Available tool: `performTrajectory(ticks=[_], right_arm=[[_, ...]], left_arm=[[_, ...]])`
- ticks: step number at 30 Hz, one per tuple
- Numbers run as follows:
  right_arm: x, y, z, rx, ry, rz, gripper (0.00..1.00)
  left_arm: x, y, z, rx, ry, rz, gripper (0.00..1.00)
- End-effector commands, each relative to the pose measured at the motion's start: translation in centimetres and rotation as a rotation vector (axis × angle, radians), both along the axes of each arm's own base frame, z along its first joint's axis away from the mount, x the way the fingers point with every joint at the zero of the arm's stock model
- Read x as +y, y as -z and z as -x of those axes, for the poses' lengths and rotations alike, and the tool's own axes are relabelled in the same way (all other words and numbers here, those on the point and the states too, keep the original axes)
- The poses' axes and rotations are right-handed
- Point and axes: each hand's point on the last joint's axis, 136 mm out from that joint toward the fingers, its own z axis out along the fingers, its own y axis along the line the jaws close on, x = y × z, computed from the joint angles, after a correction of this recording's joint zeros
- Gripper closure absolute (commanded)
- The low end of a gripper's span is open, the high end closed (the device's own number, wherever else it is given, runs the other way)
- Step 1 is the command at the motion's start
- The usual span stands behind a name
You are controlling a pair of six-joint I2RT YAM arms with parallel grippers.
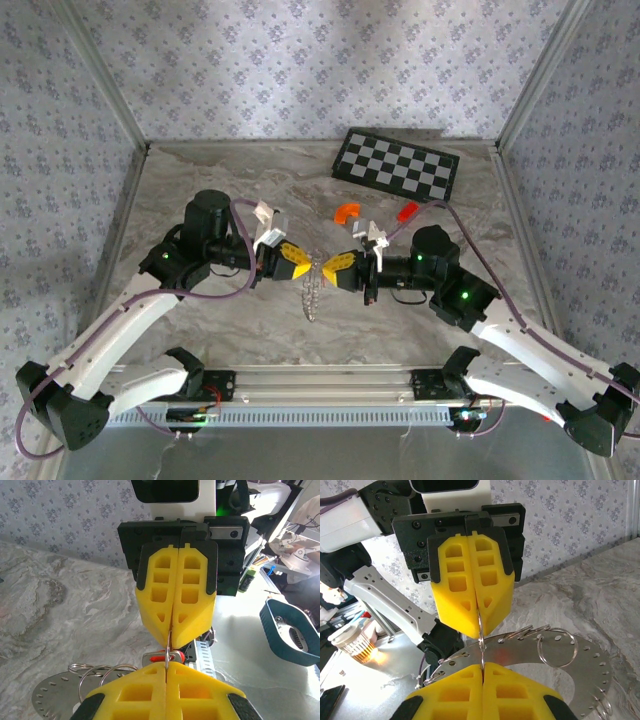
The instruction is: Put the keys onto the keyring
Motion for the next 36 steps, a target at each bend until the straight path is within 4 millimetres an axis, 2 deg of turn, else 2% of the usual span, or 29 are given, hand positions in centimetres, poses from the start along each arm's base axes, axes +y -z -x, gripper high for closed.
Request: performTrajectory(ticks=[1,26,36], right_arm=[[0.0,-0.43,-0.11,-0.002,-0.002,-0.024,1.0],[-0.12,-0.07,0.22,0.017,-0.021,-0.026,1.0],[0.12,-0.49,0.12,0.006,-0.028,-0.036,1.0]], left_arm=[[0.11,-1.02,0.17,-0.048,0.015,0.026,1.0],[0.22,-0.91,0.26,-0.054,0.014,0.022,1.0],[0.23,-0.89,0.27,-0.055,0.014,0.021,1.0]])
